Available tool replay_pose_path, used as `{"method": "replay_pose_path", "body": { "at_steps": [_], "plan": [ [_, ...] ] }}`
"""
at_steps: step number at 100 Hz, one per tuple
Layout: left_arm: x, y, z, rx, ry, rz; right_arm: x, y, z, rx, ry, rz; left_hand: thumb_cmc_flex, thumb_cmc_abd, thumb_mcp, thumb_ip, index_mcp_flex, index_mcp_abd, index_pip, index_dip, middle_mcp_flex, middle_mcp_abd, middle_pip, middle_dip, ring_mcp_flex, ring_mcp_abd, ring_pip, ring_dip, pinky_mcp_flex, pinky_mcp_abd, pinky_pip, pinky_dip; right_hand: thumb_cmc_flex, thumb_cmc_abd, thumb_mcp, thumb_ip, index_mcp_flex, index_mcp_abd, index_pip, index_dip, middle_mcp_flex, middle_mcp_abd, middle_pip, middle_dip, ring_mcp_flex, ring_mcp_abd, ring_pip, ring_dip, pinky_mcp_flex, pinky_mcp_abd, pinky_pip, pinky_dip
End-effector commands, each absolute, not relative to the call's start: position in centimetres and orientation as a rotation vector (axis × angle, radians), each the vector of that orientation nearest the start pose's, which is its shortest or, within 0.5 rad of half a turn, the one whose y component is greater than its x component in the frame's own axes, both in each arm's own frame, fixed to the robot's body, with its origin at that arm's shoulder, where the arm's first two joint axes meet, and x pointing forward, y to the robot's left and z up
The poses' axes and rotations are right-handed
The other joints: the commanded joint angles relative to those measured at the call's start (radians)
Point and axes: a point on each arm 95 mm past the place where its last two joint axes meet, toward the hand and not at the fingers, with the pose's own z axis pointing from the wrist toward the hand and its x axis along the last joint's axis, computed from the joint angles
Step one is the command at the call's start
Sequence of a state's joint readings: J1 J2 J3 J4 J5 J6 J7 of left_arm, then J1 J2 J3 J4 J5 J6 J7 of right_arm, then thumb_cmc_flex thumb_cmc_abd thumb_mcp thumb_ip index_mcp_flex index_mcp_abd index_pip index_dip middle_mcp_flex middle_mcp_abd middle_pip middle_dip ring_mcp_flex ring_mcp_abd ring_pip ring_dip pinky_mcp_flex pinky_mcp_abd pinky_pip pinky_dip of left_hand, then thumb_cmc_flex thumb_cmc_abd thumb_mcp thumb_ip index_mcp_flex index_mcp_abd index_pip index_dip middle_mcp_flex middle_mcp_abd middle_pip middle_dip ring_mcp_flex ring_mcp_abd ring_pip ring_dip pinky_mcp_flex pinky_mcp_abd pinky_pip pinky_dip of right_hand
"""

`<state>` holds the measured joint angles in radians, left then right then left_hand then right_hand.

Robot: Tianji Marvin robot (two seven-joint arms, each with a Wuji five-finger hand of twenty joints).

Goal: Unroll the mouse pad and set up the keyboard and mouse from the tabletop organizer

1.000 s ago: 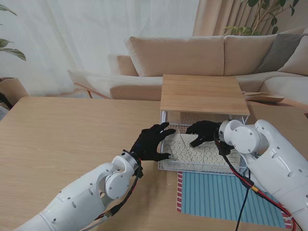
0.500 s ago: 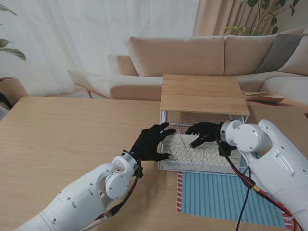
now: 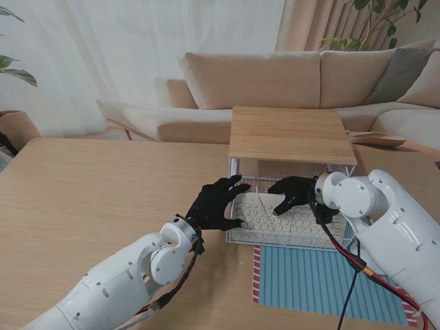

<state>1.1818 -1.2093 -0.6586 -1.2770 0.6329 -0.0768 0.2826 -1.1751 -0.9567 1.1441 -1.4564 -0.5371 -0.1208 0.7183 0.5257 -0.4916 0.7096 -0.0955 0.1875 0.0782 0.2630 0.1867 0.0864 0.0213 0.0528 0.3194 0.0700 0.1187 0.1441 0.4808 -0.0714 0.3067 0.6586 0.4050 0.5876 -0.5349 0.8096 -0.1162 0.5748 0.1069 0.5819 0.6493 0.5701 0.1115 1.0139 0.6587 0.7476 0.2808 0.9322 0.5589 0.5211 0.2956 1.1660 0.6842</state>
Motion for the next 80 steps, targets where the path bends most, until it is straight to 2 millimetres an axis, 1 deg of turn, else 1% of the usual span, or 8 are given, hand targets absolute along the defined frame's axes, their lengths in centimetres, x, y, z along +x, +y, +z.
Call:
{"method": "replay_pose_path", "body": {
  "at_steps": [1,9,25,46,59,63,71,80],
  "plan": [
    [42.38,-14.64,-35.87,-1.248,1.588,-1.895,45.89,-3.32,-30.11,1.641,2.119,1.257,0.019,0.017,0.036,0.025,-0.036,0.025,-0.028,-0.016,0.067,0.067,0.078,0.022,-0.018,-0.017,-0.002,0.004,-0.009,-0.019,0.032,-0.024,0.030,-0.038,0.031,0.014,0.063,-0.045,0.020,0.030,0.125,0.001,0.044,0.023,0.123,-0.163,0.129,0.038,0.009,-0.090,0.058,0.039],
    [42.37,-14.63,-35.89,-1.249,1.587,-1.895,45.85,-3.21,-30.29,1.614,2.129,1.263,0.018,0.016,0.037,0.024,-0.035,0.039,-0.038,-0.022,0.066,0.070,0.077,0.023,-0.018,-0.016,-0.002,0.004,-0.009,-0.019,0.032,-0.024,0.058,-0.045,0.019,-0.029,0.074,-0.067,0.043,0.024,0.139,-0.005,0.048,0.051,0.128,-0.167,0.156,0.050,0.010,-0.095,0.075,0.050],
    [42.43,-14.53,-35.87,-1.249,1.589,-1.891,45.60,-3.09,-30.47,1.557,2.162,1.246,0.015,0.012,0.041,0.024,-0.031,0.065,-0.046,-0.026,0.065,0.071,0.076,0.025,-0.018,-0.014,-0.001,0.005,-0.009,-0.019,0.032,-0.024,0.055,-0.049,0.019,-0.035,0.072,-0.113,0.038,-0.004,0.090,-0.022,0.013,0.055,0.080,-0.167,0.122,0.041,-0.016,-0.108,0.061,0.047],
    [42.46,-14.49,-35.81,-1.246,1.591,-1.890,45.45,-2.96,-30.55,1.518,2.189,1.216,0.014,0.013,0.043,0.024,-0.029,0.064,-0.045,-0.025,0.065,0.072,0.076,0.027,-0.018,-0.014,-0.001,0.005,-0.009,-0.019,0.032,-0.024,0.089,-0.053,0.022,-0.048,0.077,-0.113,0.042,-0.049,0.126,0.006,-0.131,-0.086,0.117,-0.135,-0.049,-0.040,0.028,-0.078,0.015,0.013],
    [42.48,-14.46,-35.77,-1.243,1.592,-1.890,45.48,-3.02,-30.50,1.485,2.203,1.197,0.012,0.012,0.043,0.024,-0.030,0.063,-0.044,-0.024,0.065,0.072,0.075,0.027,-0.018,-0.014,-0.001,0.005,-0.009,-0.019,0.032,-0.024,0.075,-0.038,0.046,-0.004,0.066,-0.080,0.003,-0.061,0.156,0.010,-0.151,-0.150,0.133,-0.133,-0.060,-0.044,0.035,-0.082,0.014,0.009],
    [42.49,-14.43,-35.75,-1.242,1.592,-1.890,45.49,-3.08,-30.48,1.472,2.205,1.190,0.012,0.010,0.043,0.024,-0.030,0.062,-0.045,-0.024,0.065,0.074,0.075,0.027,-0.018,-0.013,-0.001,0.005,-0.009,-0.019,0.032,-0.024,0.094,-0.042,0.038,-0.024,0.074,-0.080,0.010,-0.057,0.176,0.007,-0.131,-0.151,0.152,-0.134,-0.044,-0.037,0.047,-0.085,0.020,0.011],
    [42.51,-14.37,-35.70,-1.241,1.589,-1.891,45.58,-3.10,-30.55,1.451,2.190,1.202,0.010,0.004,0.043,0.024,-0.032,0.061,-0.047,-0.026,0.064,0.074,0.074,0.027,-0.019,-0.013,-0.001,0.004,-0.010,-0.018,0.032,-0.024,0.159,-0.052,0.023,-0.077,0.077,-0.103,0.125,-0.126,0.232,0.007,-0.081,-0.149,0.190,-0.137,0.041,0.001,0.080,-0.088,0.067,0.029],
    [42.52,-14.30,-35.61,-1.240,1.583,-1.894,45.73,-3.01,-30.77,1.423,2.149,1.243,0.005,-0.008,0.045,0.023,-0.032,0.062,-0.051,-0.028,0.063,0.075,0.073,0.028,-0.019,-0.011,-0.001,0.005,-0.009,-0.018,0.032,-0.024,0.222,-0.062,0.010,-0.090,0.099,-0.140,0.312,-0.217,0.313,0.008,-0.038,-0.101,0.248,-0.137,0.141,0.037,0.120,-0.088,0.144,0.061]
  ]
}}
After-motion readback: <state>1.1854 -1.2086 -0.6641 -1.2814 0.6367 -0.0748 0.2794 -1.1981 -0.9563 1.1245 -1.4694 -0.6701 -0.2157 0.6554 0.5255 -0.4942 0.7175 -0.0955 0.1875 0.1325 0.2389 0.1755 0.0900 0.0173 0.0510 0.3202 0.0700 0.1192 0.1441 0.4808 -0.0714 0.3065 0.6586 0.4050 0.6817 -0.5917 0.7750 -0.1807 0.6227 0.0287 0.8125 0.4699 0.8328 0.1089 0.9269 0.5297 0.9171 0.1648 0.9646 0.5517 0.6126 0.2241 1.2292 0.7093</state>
